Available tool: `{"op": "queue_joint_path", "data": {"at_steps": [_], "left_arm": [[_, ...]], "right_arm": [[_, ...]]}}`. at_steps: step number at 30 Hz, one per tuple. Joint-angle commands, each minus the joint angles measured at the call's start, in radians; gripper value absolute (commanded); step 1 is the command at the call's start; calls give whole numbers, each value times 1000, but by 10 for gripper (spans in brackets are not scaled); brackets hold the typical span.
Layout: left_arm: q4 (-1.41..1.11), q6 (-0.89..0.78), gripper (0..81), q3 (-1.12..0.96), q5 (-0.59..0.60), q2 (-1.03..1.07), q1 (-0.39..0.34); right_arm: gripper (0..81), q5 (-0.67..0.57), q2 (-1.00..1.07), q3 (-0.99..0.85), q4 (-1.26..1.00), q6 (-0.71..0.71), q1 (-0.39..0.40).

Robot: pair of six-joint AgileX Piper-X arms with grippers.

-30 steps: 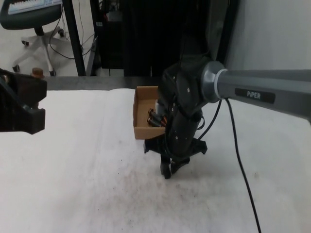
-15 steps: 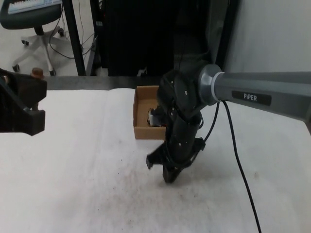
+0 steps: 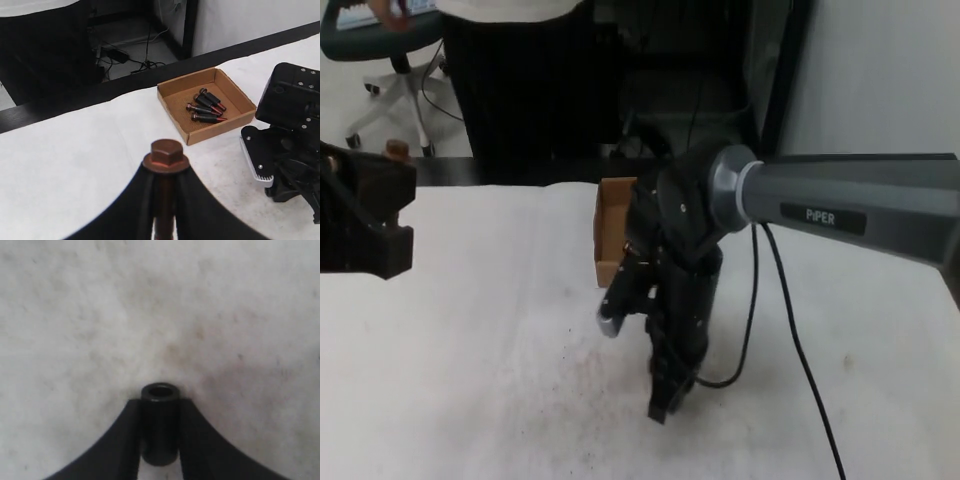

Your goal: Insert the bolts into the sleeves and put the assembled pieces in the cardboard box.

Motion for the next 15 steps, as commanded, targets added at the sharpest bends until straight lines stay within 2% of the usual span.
{"op": "queue_joint_path", "data": {"at_steps": [1,4,7,10,13,15], "left_arm": [[-5,7,2,-3,-30,-8,-1],[-9,7,2,-3,-34,-8,-1],[-58,-5,2,11,-27,-15,-1],[-195,-88,2,54,-18,-30,-1],[-366,-163,2,101,94,-41,-1],[-527,-255,2,139,232,-41,-1]], "right_arm": [[8,-58,-62,-2,-137,76,18],[8,-123,-138,-2,-303,262,18],[8,-192,-226,13,-465,357,9],[8,-261,-328,60,-616,423,-5],[8,-321,-441,141,-678,428,-33],[8,-398,-512,214,-711,428,-61]]}}
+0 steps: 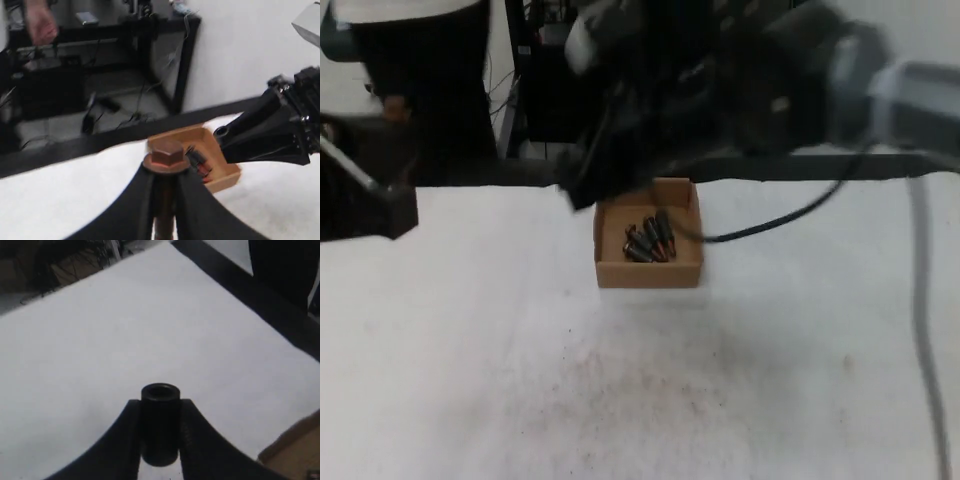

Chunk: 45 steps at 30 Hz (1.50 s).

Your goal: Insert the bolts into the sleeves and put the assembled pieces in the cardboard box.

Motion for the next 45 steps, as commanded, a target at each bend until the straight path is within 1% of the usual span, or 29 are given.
{"op": "queue_joint_path", "data": {"at_steps": [1,3,6,8,11,14,17,20,24,29,34,37,42,45], "left_arm": [[-302,-159,2,58,218,-8,-1],[-495,-273,2,103,311,12,-1],[-773,-450,2,170,380,58,-1],[-918,-557,2,201,423,109,-1],[-1111,-704,2,230,512,198,-3],[-1298,-803,2,235,569,300,-25],[-1429,-872,2,235,578,388,-88],[-1494,-883,2,235,595,458,-159],[-1542,-881,2,235,595,487,-210],[-1541,-881,2,235,657,487,-212],[-1509,-864,2,235,712,487,-212],[-1493,-840,2,235,712,487,-212],[-1480,-822,2,235,694,487,-212],[-1480,-820,2,235,675,487,-212]], "right_arm": [[8,-163,-144,140,-92,21,-55],[8,-246,-209,245,-159,42,-78],[8,-360,-302,401,-319,107,-105],[8,-407,-353,504,-447,166,-112],[8,-472,-377,609,-624,241,-110],[8,-489,-369,670,-720,280,-85],[8,-489,-353,684,-730,275,-46],[8,-489,-339,684,-739,275,-14],[8,-485,-336,684,-737,278,-13],[8,-492,-336,684,-746,295,-45],[8,-518,-336,684,-791,325,-44],[8,-539,-339,684,-836,388,-44],[8,-582,-341,684,-841,430,-38],[8,-583,-341,684,-841,434,-19]]}}
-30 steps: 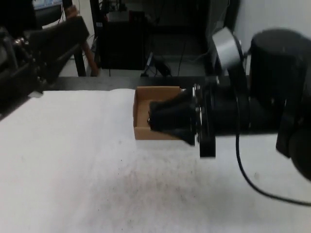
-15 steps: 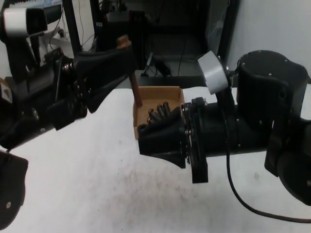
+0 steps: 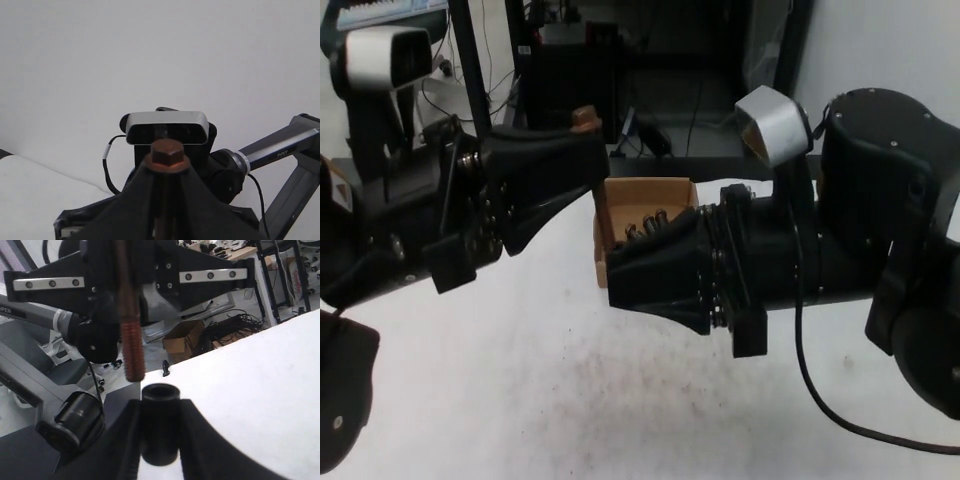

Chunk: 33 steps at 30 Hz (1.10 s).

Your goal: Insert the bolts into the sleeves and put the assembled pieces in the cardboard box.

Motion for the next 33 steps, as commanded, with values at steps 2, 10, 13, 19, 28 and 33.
{"op": "queue_joint_path", "data": {"at_steps": [2,10,13,19,28,33], "left_arm": [[-8,12,2,-3,-19,-2,-4],[-8,12,2,-3,7,-2,-4],[-8,4,2,-3,23,-2,-4],[-8,1,2,-3,53,-2,-4],[-8,-10,2,-3,65,-2,-4],[-8,-2,2,-3,43,-2,-4]], "right_arm": [[8,-20,-6,0,-19,15,24],[8,-20,-6,0,-19,15,35],[8,-20,-6,0,-19,15,29],[8,-26,-6,0,-19,13,8],[8,-42,-6,0,-90,28,-2],[8,-58,-6,0,-96,36,0]]}}
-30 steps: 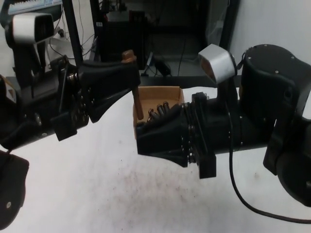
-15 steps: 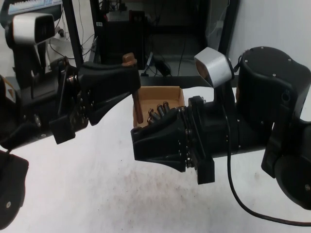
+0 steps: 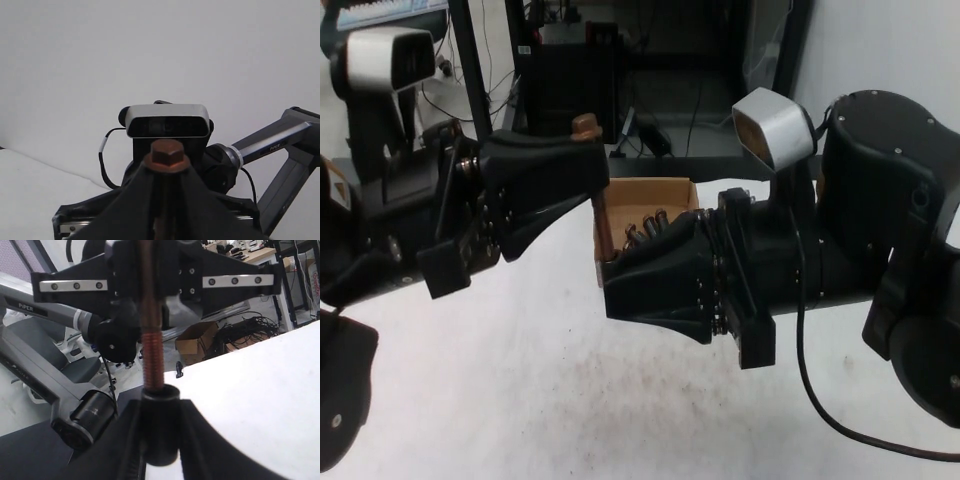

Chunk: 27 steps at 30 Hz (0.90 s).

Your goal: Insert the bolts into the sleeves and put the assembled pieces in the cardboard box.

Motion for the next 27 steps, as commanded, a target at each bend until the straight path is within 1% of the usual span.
{"op": "queue_joint_path", "data": {"at_steps": [1,8,14,20,27], "left_arm": [[-10,5,2,-3,-1,-2,-4],[4,10,2,-3,1,-2,-4],[86,10,2,-3,115,-2,-4],[102,59,2,-3,152,-2,-2],[123,62,4,-3,191,-2,-1]], "right_arm": [[8,-18,-6,-8,-29,7,-3],[8,-19,-6,-8,-29,7,-3],[8,-18,-6,-8,-58,15,-3],[8,-18,-6,-12,-58,15,-3],[8,-18,-6,-11,-58,23,-5]]}}
